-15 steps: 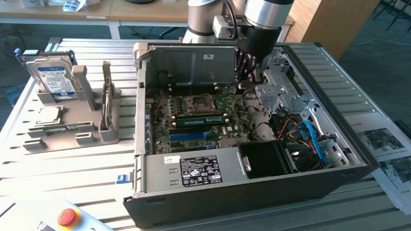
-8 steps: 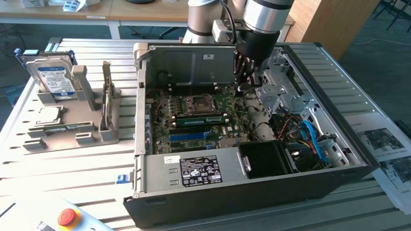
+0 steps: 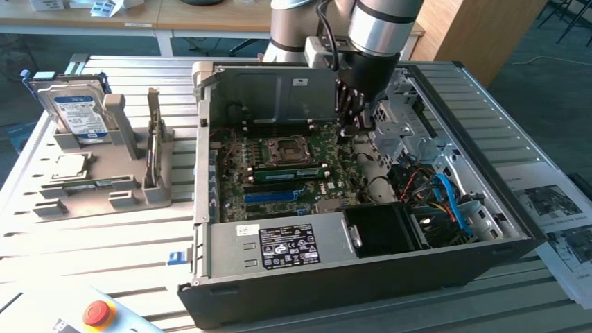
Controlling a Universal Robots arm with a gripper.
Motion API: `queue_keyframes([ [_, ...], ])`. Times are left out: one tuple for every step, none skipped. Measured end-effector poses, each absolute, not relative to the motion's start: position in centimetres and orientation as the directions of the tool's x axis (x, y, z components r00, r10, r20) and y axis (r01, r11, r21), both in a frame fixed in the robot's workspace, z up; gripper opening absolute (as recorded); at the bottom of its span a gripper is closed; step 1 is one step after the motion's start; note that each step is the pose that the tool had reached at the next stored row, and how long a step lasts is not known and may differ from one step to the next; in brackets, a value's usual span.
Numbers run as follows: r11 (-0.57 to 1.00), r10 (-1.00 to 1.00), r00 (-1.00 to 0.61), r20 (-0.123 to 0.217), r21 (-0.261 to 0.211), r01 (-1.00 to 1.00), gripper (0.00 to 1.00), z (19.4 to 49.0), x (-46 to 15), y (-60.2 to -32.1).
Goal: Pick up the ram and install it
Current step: 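Press down the ram until it locks into place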
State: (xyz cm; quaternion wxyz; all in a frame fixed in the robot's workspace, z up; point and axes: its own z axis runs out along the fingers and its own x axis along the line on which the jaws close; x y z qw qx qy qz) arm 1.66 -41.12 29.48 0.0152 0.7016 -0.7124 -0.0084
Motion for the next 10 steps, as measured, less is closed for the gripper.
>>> queue_keyframes([
  [0.015, -1.0, -0.015, 0.01, 0.033, -0.999, 0.1, 29.3, 1.7, -41.1],
  [0.015, -1.0, -0.015, 0.01, 0.033, -0.999, 0.1, 29.2, 1.7, -41.1],
  [0.015, -1.0, -0.015, 0.01, 0.033, -0.999, 0.1, 29.0, 1.7, -41.1],
  [0.015, -1.0, -0.015, 0.01, 0.033, -0.999, 0.1, 28.9, 1.7, -41.1],
  [0.015, -1.0, -0.015, 0.01, 0.033, -0.999, 0.1, 28.8, 1.7, -41.1],
  [0.015, -1.0, -0.015, 0.01, 0.033, -0.999, 0.1, 28.7, 1.7, -41.1],
  [0.016, -1.0, -0.015, 0.01, 0.033, -0.999, 0.1, 28.6, 1.7, -41.1],
  [0.015, -1.0, -0.015, 0.01, 0.033, -0.999, 0.1, 28.5, 1.7, -41.1],
  [0.016, -1.0, -0.015, 0.01, 0.033, -0.999, 0.1, 28.4, 1.7, -41.1],
  [0.015, -1.0, -0.015, 0.01, 0.033, -0.999, 0.1, 28.3, 1.7, -41.1],
])
